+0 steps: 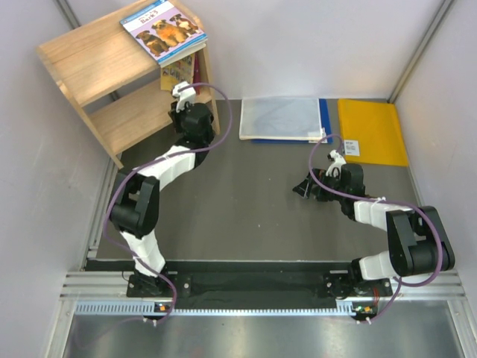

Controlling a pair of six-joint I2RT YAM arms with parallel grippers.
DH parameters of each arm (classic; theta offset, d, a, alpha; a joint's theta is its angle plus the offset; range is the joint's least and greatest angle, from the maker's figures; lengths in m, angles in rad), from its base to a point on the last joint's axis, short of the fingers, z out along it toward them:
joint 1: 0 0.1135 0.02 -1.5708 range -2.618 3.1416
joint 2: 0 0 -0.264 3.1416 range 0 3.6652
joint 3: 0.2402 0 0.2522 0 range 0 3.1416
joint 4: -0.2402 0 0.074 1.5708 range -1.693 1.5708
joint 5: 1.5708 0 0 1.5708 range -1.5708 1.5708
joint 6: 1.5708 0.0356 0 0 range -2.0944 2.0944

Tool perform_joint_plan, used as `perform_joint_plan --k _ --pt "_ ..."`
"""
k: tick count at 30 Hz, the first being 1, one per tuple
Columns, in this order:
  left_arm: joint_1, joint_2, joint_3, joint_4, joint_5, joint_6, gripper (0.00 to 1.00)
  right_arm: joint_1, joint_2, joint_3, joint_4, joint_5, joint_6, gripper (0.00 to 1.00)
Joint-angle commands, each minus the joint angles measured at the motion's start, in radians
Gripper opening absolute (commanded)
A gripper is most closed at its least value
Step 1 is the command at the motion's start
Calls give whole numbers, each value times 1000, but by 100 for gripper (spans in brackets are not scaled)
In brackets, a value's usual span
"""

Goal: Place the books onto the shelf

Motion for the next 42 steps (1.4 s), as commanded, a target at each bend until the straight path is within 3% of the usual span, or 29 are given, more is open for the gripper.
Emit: perform_joint_plan --k 1,4,5,7,10,15,25,31,34,42 --pt "-17 -168 -113 94 3 -56 0 3 -5 -9 44 -6 2 96" --pt "-83 -261 -183 79 141 19 0 4 -4 -9 44 -1 2 96" --pt "-150 -290 -214 86 175 48 0 3 -4 -9 44 2 2 96" --pt "-227 -304 -239 109 184 132 0 3 1 -5 44 5 5 96" --pt "-361 -292 -268 76 177 133 0 3 4 1 40 16 7 96" --pt "-517 -265 -256 -206 325 -160 0 0 -11 16 6 42 -1 96" --pt "-790 -107 -298 -427 509 -562 0 1 -36 28 -52 137 -7 96" --pt "-893 -15 -279 -487 478 -648 0 0 -33 25 -49 140 -5 96" --pt "-893 -12 -253 -518 436 -651 0 0 -33 27 -49 139 -4 96" --pt "-892 -88 -334 -401 203 -466 1 0 -27 22 -43 137 -5 96"
